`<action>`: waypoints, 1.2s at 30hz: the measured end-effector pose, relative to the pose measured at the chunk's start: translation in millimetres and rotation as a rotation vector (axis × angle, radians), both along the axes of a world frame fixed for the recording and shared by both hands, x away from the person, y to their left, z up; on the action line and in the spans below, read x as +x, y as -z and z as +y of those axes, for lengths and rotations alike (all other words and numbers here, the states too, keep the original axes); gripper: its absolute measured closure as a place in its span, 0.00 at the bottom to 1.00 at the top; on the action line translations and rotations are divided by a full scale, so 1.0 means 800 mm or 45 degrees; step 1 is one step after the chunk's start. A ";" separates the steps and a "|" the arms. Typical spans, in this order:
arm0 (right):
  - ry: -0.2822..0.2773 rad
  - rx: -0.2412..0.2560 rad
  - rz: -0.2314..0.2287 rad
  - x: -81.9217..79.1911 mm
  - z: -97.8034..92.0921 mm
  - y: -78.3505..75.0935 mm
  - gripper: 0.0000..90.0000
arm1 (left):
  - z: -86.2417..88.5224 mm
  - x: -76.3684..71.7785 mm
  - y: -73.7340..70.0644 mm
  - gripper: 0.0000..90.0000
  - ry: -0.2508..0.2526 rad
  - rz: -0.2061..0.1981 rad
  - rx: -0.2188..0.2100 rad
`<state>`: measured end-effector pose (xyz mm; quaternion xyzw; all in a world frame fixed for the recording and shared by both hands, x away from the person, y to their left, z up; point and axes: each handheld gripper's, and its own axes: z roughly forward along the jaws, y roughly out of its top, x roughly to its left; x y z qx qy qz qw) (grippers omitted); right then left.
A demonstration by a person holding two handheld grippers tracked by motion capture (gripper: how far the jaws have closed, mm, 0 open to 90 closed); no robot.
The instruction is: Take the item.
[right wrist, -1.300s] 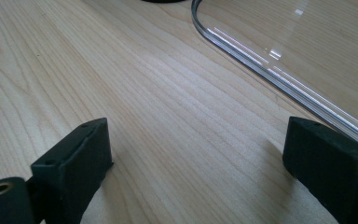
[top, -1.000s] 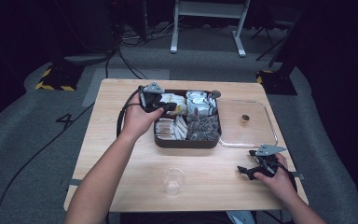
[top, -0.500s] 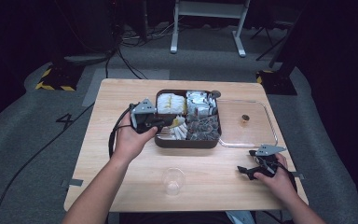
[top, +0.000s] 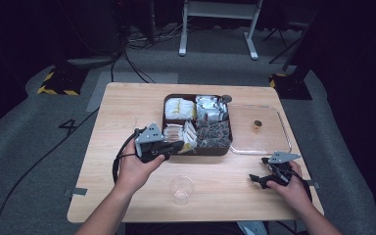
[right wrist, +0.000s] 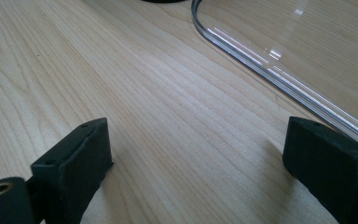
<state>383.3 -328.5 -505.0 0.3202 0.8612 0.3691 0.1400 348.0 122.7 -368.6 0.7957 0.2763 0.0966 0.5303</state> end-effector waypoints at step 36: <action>0.000 0.000 0.000 0.000 0.000 0.000 0.09 | -0.010 -0.081 0.039 1.00 0.095 0.037 0.053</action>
